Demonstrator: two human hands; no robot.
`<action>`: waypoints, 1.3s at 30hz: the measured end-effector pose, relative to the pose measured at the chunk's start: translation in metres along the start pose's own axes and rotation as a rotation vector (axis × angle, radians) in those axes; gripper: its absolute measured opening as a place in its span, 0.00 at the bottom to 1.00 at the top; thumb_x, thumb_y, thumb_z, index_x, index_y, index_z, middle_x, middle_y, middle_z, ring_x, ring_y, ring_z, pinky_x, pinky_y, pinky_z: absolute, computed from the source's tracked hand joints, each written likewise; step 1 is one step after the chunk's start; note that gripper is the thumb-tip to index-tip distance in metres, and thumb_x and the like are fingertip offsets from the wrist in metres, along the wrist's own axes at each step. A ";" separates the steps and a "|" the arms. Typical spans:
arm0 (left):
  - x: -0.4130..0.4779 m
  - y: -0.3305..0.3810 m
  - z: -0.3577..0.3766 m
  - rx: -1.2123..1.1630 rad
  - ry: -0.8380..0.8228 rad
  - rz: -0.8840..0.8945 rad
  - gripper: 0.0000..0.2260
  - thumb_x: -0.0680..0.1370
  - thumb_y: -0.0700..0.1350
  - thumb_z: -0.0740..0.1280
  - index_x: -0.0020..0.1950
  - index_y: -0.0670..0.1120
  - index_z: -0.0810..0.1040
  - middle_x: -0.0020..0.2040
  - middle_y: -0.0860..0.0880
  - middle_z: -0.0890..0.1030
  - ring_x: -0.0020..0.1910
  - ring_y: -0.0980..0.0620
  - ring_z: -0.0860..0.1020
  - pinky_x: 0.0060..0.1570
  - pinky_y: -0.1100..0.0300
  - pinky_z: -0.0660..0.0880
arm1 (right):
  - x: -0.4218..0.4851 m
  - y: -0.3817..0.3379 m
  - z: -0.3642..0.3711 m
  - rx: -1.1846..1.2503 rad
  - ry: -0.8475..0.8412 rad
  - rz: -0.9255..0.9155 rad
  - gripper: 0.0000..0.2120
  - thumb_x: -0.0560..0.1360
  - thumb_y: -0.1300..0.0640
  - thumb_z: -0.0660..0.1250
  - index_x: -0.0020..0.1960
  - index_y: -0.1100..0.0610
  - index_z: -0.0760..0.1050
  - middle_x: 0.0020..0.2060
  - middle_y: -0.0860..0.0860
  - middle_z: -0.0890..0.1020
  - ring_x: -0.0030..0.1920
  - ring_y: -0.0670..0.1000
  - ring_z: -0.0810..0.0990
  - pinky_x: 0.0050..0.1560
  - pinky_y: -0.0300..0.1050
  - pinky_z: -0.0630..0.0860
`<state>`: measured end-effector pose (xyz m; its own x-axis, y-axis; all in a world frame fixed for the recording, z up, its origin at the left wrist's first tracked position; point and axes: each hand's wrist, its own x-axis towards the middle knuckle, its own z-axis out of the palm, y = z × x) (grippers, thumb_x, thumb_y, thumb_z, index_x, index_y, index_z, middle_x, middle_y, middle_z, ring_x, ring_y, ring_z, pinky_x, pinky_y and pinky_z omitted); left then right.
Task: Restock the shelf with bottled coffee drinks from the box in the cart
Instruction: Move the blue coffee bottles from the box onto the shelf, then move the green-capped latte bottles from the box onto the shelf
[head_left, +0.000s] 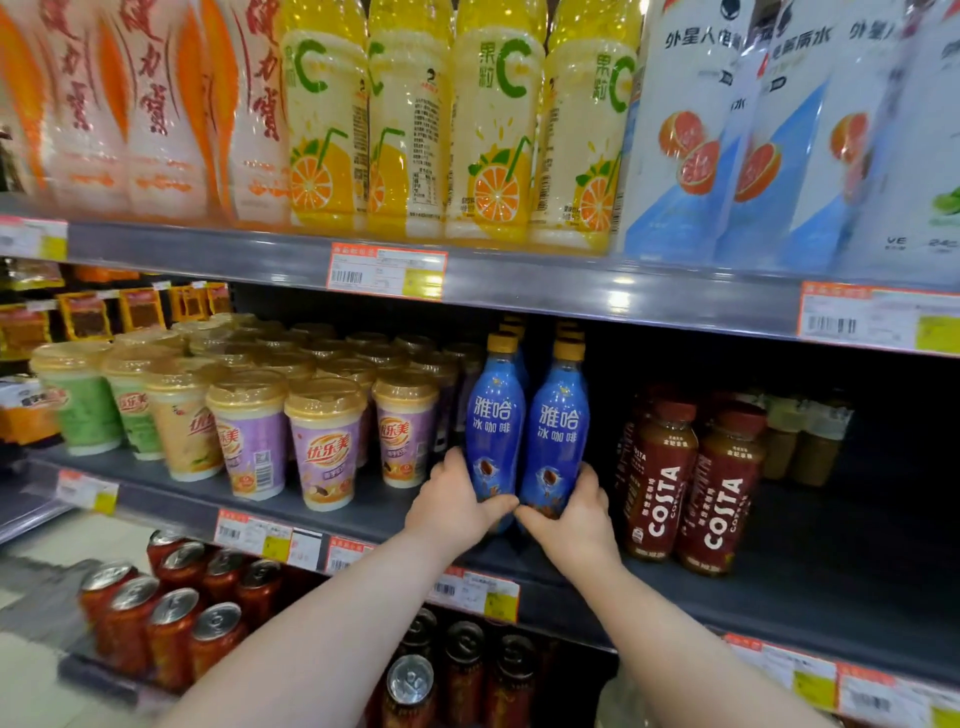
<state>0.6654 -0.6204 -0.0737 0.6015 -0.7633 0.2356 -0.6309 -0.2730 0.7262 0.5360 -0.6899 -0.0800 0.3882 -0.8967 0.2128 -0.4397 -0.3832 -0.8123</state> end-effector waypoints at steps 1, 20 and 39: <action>-0.002 -0.001 -0.002 0.033 0.000 0.020 0.36 0.65 0.62 0.72 0.66 0.49 0.64 0.62 0.46 0.74 0.61 0.44 0.75 0.58 0.45 0.74 | -0.003 -0.001 -0.002 -0.009 0.008 -0.007 0.44 0.66 0.49 0.75 0.74 0.53 0.54 0.64 0.57 0.68 0.64 0.58 0.71 0.59 0.49 0.70; -0.131 -0.129 -0.180 0.849 0.036 0.139 0.37 0.73 0.65 0.62 0.74 0.47 0.56 0.72 0.45 0.63 0.72 0.42 0.59 0.70 0.45 0.58 | -0.141 -0.119 0.113 -0.807 -0.197 -0.561 0.29 0.76 0.40 0.59 0.73 0.49 0.58 0.73 0.48 0.61 0.74 0.53 0.56 0.73 0.57 0.53; -0.343 -0.348 -0.365 0.838 0.032 -0.502 0.35 0.74 0.63 0.61 0.75 0.48 0.56 0.72 0.47 0.62 0.72 0.43 0.58 0.71 0.44 0.57 | -0.314 -0.225 0.363 -0.806 -0.747 -0.900 0.28 0.76 0.42 0.58 0.74 0.49 0.57 0.71 0.50 0.64 0.72 0.55 0.60 0.71 0.57 0.56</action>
<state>0.8572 -0.0502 -0.1715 0.9004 -0.4321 0.0508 -0.4346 -0.8990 0.0550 0.8072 -0.2418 -0.1607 0.9970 -0.0539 -0.0550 -0.0526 -0.9983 0.0255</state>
